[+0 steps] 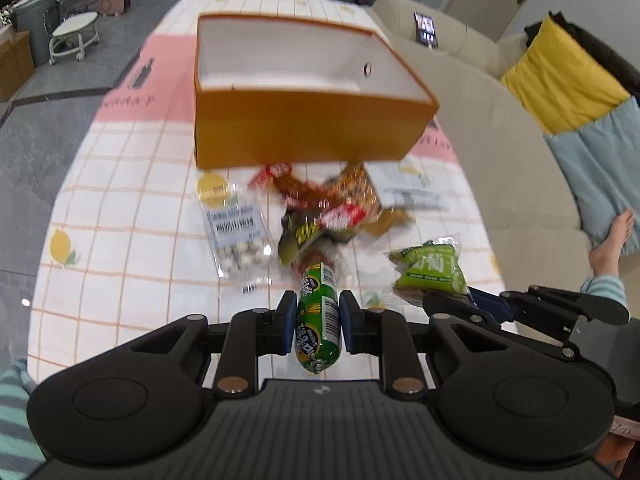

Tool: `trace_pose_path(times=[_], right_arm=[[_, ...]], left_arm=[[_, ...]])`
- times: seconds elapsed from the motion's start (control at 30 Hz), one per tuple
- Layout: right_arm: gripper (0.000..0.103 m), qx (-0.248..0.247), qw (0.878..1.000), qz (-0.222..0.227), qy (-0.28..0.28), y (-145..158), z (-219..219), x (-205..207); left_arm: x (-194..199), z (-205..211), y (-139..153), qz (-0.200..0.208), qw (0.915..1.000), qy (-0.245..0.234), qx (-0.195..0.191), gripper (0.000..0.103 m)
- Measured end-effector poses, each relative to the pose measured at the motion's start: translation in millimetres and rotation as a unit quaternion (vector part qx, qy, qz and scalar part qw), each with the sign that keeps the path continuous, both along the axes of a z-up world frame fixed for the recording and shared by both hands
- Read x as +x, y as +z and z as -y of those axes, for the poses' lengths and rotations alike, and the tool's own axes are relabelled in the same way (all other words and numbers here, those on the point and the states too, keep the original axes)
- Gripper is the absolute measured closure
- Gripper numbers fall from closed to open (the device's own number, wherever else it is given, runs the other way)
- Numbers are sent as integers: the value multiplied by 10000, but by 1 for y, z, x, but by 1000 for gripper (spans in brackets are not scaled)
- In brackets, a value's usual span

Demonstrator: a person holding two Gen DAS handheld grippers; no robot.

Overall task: Organize snacks
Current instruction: 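Carry both snacks into the orange box and open both tools to release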

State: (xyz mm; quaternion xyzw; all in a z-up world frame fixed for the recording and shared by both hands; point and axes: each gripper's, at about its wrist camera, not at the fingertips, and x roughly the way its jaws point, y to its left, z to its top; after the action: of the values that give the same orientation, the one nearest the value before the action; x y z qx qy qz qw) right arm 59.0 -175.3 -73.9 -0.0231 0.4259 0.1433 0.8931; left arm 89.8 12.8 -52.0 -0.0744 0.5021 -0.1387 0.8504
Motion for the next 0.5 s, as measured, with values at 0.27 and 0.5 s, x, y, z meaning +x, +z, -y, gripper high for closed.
trace_pose_path(times=[0.27, 0.5], right_arm=[[90, 53, 9983, 576, 24, 50, 10, 13], [90, -3, 9934, 1141, 112, 94, 13, 50]], left_arm=[[22, 1, 48, 586, 9982, 75, 73, 78], [56, 9, 90, 1206, 9926, 48, 126, 78]])
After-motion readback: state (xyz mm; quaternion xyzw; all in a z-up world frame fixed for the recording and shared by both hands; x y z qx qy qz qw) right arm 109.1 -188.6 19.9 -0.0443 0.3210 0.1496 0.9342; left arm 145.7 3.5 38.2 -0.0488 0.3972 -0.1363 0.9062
